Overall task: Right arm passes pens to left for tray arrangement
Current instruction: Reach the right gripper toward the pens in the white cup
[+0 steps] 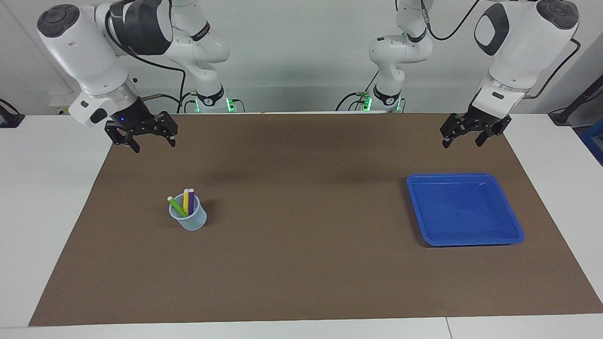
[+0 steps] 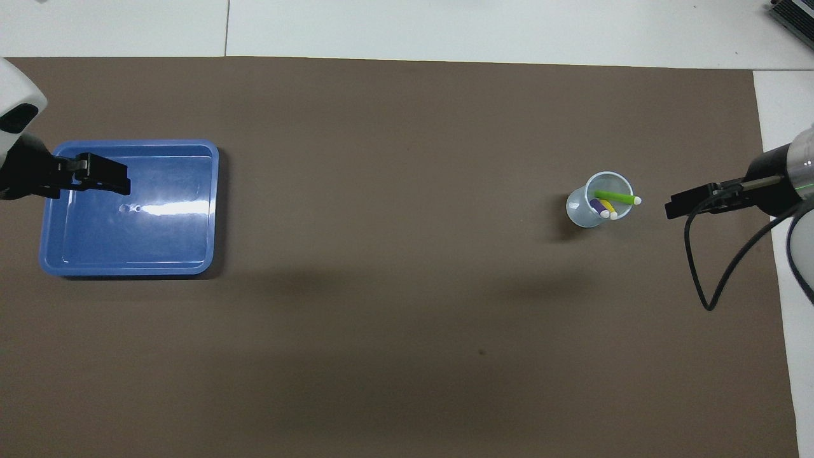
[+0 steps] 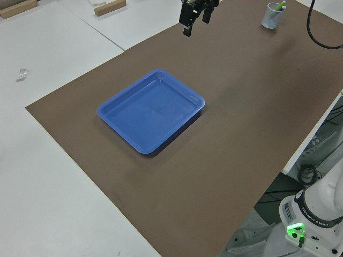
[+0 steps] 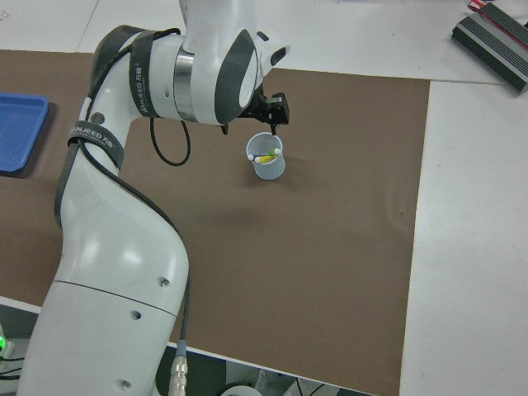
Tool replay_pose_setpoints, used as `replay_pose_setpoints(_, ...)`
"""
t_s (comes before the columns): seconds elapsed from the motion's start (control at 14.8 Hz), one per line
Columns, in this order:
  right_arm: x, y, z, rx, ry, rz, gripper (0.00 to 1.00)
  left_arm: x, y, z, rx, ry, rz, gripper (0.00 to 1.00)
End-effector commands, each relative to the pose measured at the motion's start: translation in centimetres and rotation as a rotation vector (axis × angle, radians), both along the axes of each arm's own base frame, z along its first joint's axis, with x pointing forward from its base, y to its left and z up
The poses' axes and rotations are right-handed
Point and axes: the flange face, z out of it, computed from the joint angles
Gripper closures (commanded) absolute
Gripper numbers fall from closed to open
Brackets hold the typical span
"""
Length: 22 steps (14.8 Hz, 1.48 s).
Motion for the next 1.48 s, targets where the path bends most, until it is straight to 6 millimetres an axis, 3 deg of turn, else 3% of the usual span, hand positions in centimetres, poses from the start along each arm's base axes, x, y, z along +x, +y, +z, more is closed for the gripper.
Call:
replay_pose_setpoints(0.0,-0.8,-0.4,0.4,0.004,0.003,-0.01,0.0,-0.2,-0.3,0.3,0.003,-0.016,-0.002,0.0)
replay_pose_setpoints(0.74,-1.0,-2.0,0.4,0.004,0.005,-0.039,0.0,-0.3,-1.4,0.6,0.004,-0.024,-0.019,0.0)
replay_pose_setpoints(1.01,-2.5,-0.9,2.1,0.0,0.007,-0.026,0.0,-0.5,-1.8,0.7,0.004,-0.022,-0.021,0.0)
replay_pose_setpoints(1.21,-2.1,-1.8,0.8,-0.005,-0.044,0.018,0.0,-0.5,-1.6,0.9,0.003,-0.026,-0.004,0.0)
replay_pose_setpoints(1.42,-0.7,-3.2,-2.8,0.0,-0.037,0.063,0.0,-0.3,-0.6,1.2,0.003,-0.032,0.013,0.0)
